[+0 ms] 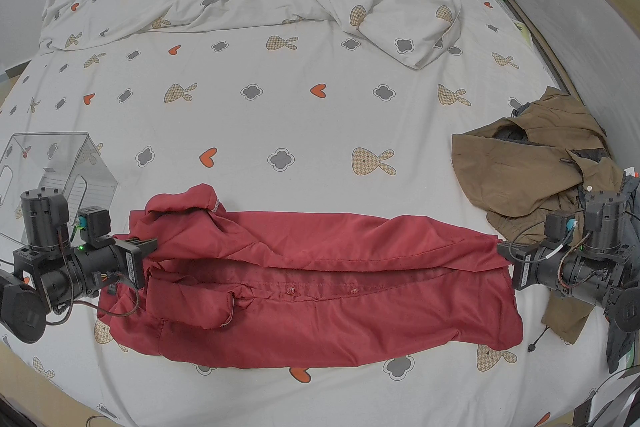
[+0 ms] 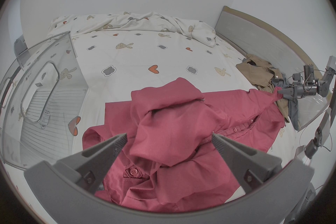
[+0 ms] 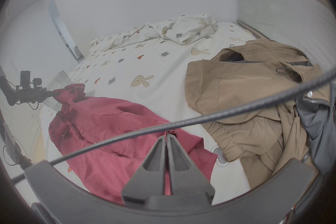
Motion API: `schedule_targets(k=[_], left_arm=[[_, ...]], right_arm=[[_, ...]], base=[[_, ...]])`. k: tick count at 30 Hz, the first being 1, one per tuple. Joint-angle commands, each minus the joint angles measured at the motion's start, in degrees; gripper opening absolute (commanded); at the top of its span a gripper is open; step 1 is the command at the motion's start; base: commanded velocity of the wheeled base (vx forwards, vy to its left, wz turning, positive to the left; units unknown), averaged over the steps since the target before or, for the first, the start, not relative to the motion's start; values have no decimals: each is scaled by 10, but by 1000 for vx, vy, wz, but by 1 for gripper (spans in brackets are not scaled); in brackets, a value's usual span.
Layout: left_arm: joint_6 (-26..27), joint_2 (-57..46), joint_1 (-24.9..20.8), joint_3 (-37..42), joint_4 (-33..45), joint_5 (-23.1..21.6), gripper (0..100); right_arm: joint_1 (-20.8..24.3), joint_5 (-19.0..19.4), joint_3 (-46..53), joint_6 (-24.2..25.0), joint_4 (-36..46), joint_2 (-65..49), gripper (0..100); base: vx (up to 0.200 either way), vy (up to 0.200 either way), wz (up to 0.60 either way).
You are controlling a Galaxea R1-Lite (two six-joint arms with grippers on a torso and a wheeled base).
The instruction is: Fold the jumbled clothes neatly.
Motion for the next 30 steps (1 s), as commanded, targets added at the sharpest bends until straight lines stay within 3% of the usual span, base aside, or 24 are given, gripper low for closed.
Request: schedule_targets(k=[1,4,5,7,8,13,17,19,22,25,30], left_arm=[[0,-10,3,22,-1,0,0],[1,-12,3,31,-1,0,0],[1,-12,3,38,-1,1,100],[2,-11,3,40,-1,1,100],[5,-10,3,40,-1,0,100],[7,-15,3,32,-2,0,100],[7,-21,2,19,1,0,100],[6,-21,2,14,1,0,100],[3,-26,0,-17,13,1,100],[-2,-43,-2,-51,65,1,100],[-31,-72,-17,-104,150,-3,100]], right_arm=[[-6,1,-3,-1,0,-2,0],[-6,1,-5,-1,-1,-1,0],[-6,1,-3,-1,-1,1,0],[-6,1,-3,-1,-1,3,0],[-6,1,-2,-1,-1,3,100],[-8,0,-6,1,-1,-3,100],[-44,1,-38,16,0,-23,100],[-46,2,-50,43,0,-27,100],[-40,2,-92,159,2,-26,100],[-28,5,-124,238,5,-22,100],[23,25,-129,273,17,-20,100]], base=[[0,0,0],[0,0,0],[0,0,0],[0,0,0],[0,0,0],[0,0,0],[0,0,0],[0,0,0],[0,0,0],[0,0,0],[0,0,0]])
